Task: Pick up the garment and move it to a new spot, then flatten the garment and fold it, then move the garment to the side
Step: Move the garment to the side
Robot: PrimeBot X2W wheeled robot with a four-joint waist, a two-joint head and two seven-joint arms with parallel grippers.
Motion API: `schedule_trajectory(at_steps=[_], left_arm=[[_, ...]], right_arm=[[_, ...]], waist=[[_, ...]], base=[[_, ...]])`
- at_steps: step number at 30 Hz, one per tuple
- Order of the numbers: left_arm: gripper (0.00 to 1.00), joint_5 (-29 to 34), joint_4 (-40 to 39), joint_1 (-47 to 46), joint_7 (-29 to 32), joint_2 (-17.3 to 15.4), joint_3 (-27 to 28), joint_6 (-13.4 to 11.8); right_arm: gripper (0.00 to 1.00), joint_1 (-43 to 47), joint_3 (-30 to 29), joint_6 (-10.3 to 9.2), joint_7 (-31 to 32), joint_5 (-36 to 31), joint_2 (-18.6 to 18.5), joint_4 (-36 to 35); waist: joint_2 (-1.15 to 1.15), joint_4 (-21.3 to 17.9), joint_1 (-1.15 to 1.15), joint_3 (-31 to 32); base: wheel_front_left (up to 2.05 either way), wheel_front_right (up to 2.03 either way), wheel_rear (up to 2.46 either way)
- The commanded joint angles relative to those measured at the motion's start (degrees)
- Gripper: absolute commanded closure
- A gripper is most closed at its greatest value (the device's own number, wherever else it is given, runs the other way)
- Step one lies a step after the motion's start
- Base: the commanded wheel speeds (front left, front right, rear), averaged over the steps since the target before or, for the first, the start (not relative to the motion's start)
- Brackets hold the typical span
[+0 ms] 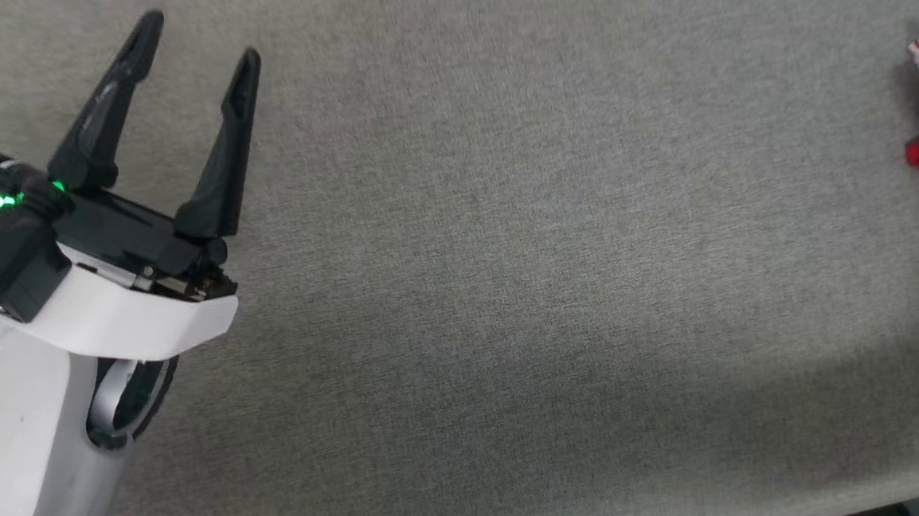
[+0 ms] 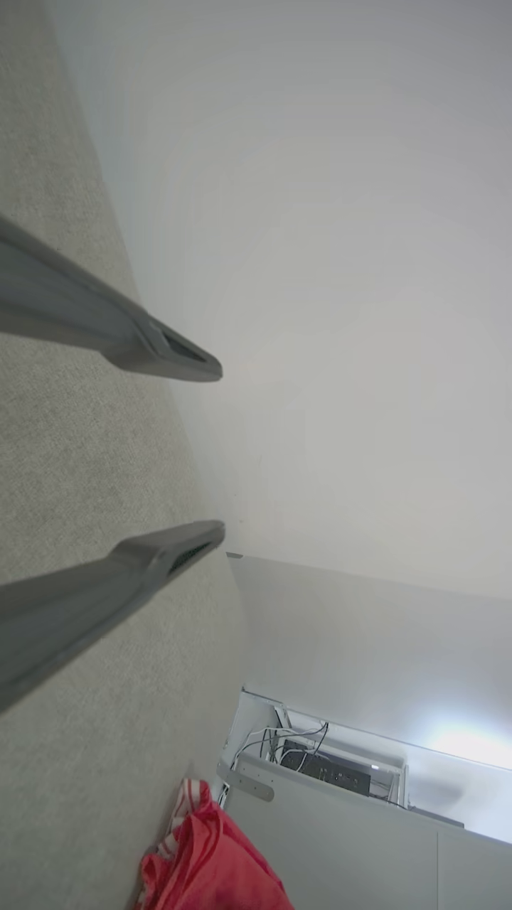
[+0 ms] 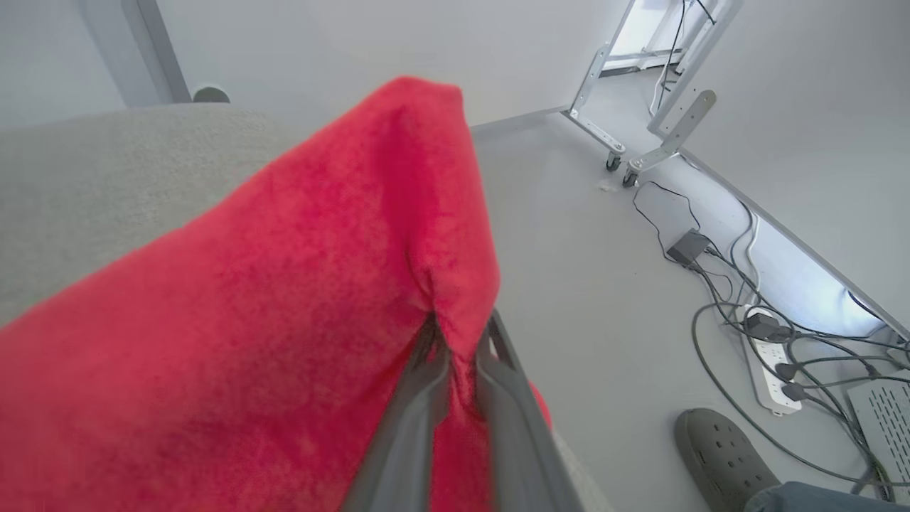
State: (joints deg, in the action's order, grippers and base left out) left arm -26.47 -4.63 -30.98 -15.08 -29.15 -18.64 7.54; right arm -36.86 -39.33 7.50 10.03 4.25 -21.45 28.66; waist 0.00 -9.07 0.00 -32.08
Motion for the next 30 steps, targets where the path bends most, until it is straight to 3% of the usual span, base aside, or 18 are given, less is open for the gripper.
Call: schedule_trajectory(at_steps=[1, 8, 17, 18, 19, 25, 30], left_arm=[[0.00, -0.17, -0.36, -1.26, -0.10, -0.61, -0.53, -0.12], [0.00, -0.42, -0.23, -2.50, -0.10, -1.05, -1.84, -0.12], [0.00, -0.62, 0.45, -2.10, -0.10, -1.50, -2.91, -0.12], [0.00, -0.57, 0.59, -1.95, -0.10, -1.33, -3.00, -0.12], [0.00, -0.52, 0.75, -1.74, -0.10, -1.12, -3.13, -0.12], [0.00, -0.51, 2.17, 0.65, -0.10, 0.41, -3.45, -0.12], [0.00, -0.16, 4.06, 4.63, -0.10, 3.28, -2.34, -0.12]], right_arm=[[1.00, -2.28, -1.38, -0.03, -1.74, -1.76, 0.66, 1.37], [1.00, -7.39, -6.65, -0.02, -7.02, -9.43, 1.43, 8.63], [0.98, -10.24, -10.01, -0.02, -10.82, -13.69, 1.04, 16.37], [0.57, -10.49, -10.09, -0.02, -11.31, -14.22, 0.86, 17.17], [0.00, -10.63, -9.95, -0.02, -11.86, -14.73, 0.69, 17.84], [0.00, -10.42, -6.32, -0.02, -14.47, -16.55, -0.17, 21.08], [0.00, -8.37, 1.66, -0.02, -16.67, -15.85, 0.40, 22.99]], waist=[[0.00, -0.52, 0.00, -2.25], [0.00, -0.05, 0.00, -2.81], [0.00, 0.27, 0.00, -2.03], [0.00, 0.30, 0.00, -1.74], [0.00, 0.34, 0.00, -1.39], [0.00, 0.47, 0.00, 2.36], [0.00, 1.10, 0.00, 7.41]], base=[[0.00, 0.00, 0.00], [0.00, 0.00, 0.00], [0.00, 0.00, 0.00], [0.00, 0.00, 0.00], [0.00, 0.00, 0.00], [0.00, 0.00, 0.00], [0.00, 0.00, 0.00]])
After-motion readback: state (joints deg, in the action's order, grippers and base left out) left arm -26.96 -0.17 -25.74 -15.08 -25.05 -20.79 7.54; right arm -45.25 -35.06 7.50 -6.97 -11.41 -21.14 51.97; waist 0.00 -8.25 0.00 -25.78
